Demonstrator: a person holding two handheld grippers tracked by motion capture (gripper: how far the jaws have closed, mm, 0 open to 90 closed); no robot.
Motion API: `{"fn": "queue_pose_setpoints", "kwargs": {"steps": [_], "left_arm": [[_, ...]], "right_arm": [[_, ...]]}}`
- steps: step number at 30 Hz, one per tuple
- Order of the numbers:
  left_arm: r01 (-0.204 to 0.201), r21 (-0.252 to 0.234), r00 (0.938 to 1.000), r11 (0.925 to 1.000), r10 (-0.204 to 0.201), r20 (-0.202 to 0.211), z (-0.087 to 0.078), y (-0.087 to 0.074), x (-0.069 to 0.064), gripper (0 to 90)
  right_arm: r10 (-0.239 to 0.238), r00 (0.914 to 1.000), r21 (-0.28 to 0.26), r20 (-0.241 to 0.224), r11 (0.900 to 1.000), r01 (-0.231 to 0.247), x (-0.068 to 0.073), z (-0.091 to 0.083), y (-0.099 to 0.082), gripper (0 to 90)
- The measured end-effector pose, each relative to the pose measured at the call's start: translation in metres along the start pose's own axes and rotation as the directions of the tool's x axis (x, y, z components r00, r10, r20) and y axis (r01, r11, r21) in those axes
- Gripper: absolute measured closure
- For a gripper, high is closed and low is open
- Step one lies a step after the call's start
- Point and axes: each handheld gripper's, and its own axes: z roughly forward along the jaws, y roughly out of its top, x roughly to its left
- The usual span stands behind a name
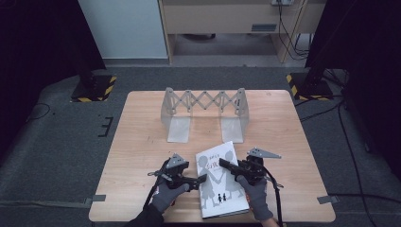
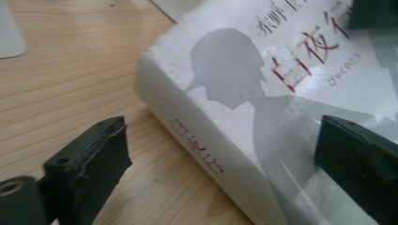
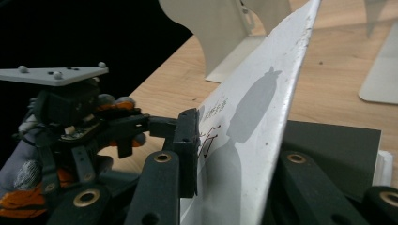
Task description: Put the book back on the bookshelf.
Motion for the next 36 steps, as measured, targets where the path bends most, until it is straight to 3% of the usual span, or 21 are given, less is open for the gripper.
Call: {"fn": "queue_pose_setpoints", "kwargs": {"steps": [3, 8, 13, 18, 20, 22, 24, 28, 32, 34, 36], "left_arm": [[0.026, -0.013, 0.998, 0.9996, -0.025, 0.057, 0.0, 0.0, -0.003, 0.0], [0.036, -0.028, 0.9959, 0.9989, -0.034, 0.084, 0.001, -0.001, -0.002, 0.0], [0.109, -0.02, 0.9805, 0.9938, -0.105, 0.166, 0.002, -0.003, 0.008, 0.0], [0.114, -0.027, 0.976, 0.9931, -0.107, 0.19, 0.004, -0.004, 0.01, 0.0], [0.122, -0.027, 0.9707, 0.9922, -0.113, 0.212, 0.005, -0.004, 0.012, 0.0], [0.136, -0.034, 0.9548, 0.9902, -0.121, 0.271, 0.007, -0.005, 0.014, 0.0], [0.143, -0.032, 0.9475, 0.9892, -0.127, 0.293, 0.008, -0.005, 0.015, 0.0], [0.16, -0.004, 0.9466, 0.987, -0.153, 0.284, 0.009, -0.006, 0.017, 0.2], [0.223, 0.001, 0.9335, 0.9748, -0.214, 0.288, 0.005, -0.006, 0.023, 10.9], [0.233, -0.005, 0.9323, 0.9724, -0.222, 0.285, 0.003, -0.006, 0.023, 15.2], [0.236, -0.018, 0.9336, 0.9717, -0.221, 0.282, 0.001, -0.004, 0.023, 20.5]], "right_arm": [[-0.031, 0.999, -0.012, -0.033, 0.9994, 0.031, 0.005, -0.002, 0.002, 72.4], [-0.052, 0.9973, -0.037, -0.052, 0.9981, 0.05, 0.007, -0.005, 0.002, 73.1], [-0.067, 0.995, -0.052, -0.074, 0.9966, 0.064, 0.009, -0.009, 0.004, 74.3], [-0.06, 0.9937, -0.06, -0.095, 0.9967, 0.054, 0.007, -0.01, 0.004, 75.1], [-0.052, 0.9938, -0.06, -0.099, 0.9971, 0.046, 0.007, -0.011, 0.004, 75.5], [-0.058, 0.9916, -0.06, -0.116, 0.9969, 0.051, 0.007, -0.012, 0.005, 76.4], [-0.072, 0.9884, -0.055, -0.134, 0.9963, 0.065, 0.01, -0.012, 0.007, 76.4], [-0.055, 0.9906, -0.031, -0.125, 0.9982, 0.052, 0.006, -0.009, 0.007, 74.6], [-0.048, 0.9957, 0.018, -0.079, 0.9986, 0.05, -0.001, -0.006, 0.006, 69.7], [-0.074, 0.9955, 0.028, -0.059, 0.9968, 0.075, -0.003, -0.005, 0.004, 64.7], [-0.105, 0.9943, 0.047, -0.017, 0.9932, 0.106, -0.003, -0.002, 0.002, 52.7]]}}
